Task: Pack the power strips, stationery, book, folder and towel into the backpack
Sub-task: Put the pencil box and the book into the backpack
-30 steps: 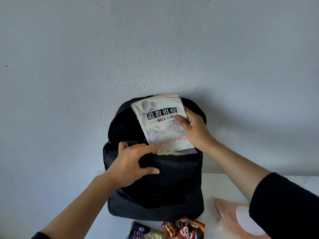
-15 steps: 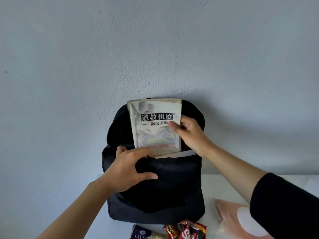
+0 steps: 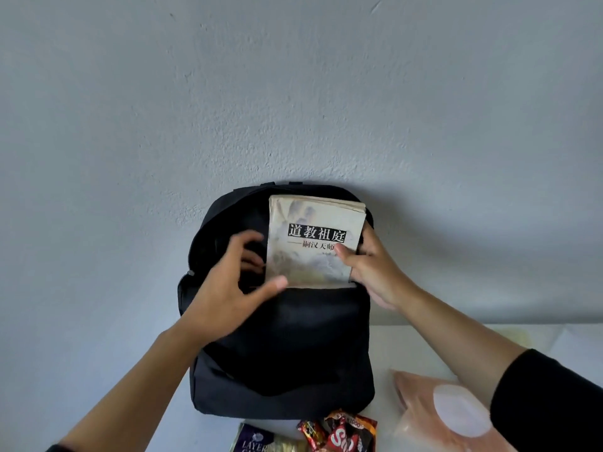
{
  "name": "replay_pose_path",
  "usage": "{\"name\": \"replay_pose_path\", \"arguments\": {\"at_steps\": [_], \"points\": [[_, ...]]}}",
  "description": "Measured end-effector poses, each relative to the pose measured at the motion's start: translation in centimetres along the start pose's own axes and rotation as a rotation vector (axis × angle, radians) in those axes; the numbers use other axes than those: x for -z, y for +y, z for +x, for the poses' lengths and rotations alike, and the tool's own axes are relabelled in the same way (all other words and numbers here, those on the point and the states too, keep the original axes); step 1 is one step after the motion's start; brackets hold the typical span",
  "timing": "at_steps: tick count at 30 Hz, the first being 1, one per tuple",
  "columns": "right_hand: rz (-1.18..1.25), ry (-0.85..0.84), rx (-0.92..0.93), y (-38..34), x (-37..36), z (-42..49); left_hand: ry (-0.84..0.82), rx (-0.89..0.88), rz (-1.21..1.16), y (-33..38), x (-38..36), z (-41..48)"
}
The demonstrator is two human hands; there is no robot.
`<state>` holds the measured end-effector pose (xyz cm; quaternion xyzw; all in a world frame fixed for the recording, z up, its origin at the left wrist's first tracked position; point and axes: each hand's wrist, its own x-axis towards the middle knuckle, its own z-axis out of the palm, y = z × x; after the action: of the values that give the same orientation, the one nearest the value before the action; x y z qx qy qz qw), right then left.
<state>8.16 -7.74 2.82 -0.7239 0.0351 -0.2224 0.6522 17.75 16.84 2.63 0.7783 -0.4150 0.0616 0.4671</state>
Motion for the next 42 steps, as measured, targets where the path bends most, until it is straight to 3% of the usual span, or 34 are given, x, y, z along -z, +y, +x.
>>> {"name": "replay_pose_path", "arguments": {"at_steps": [3,7,9,12,17,21,24,27,31,36,39,42], "points": [[-0.313,-0.003,0.004,0.7,-0.1,-0.2,0.091,0.139,-0.124,0.6,0.2,2.3],[-0.561,0.105,0.129,-0.4,0.6,-1.0,-0.124,0.092,0.066,1.1,-0.4,3.1],[-0.739,0.064,0.254,-0.9,0.2,-1.7,-0.175,0.077,0.164,1.2,-1.0,3.0],[-1.03,0.017,0.254,-0.5,-0.3,-2.4,-0.216,0.067,0.235,1.1,-1.8,3.0],[-1.029,0.106,0.188,0.4,-0.2,-2.9,-0.217,-0.004,0.306,0.3,-1.9,3.2],[-1.211,-0.008,0.05,0.9,-1.2,-3.5,-0.412,-0.049,0.659,1.2,-2.2,2.0],[-1.183,-0.012,0.02,0.8,-1.2,-3.8,-0.458,-0.032,0.699,2.3,-2.3,1.7],[-1.028,0.078,0.079,1.7,-1.1,-4.9,-0.301,-0.118,0.564,2.6,-3.2,1.1],[-0.827,0.278,0.288,2.4,-0.6,-7.9,-0.116,-0.342,0.283,3.5,-5.7,-0.7],[-0.71,0.454,0.338,0.4,1.7,-11.2,-0.2,-0.424,-0.066,7.2,-9.9,-2.2],[-0.642,0.516,0.276,-0.4,3.9,-14.3,-0.304,-0.343,-0.245,9.3,-12.8,-3.4],[-0.648,0.513,0.174,0.0,7.3,-18.1,-0.377,-0.259,-0.271,10.4,-16.4,-4.8]]}}
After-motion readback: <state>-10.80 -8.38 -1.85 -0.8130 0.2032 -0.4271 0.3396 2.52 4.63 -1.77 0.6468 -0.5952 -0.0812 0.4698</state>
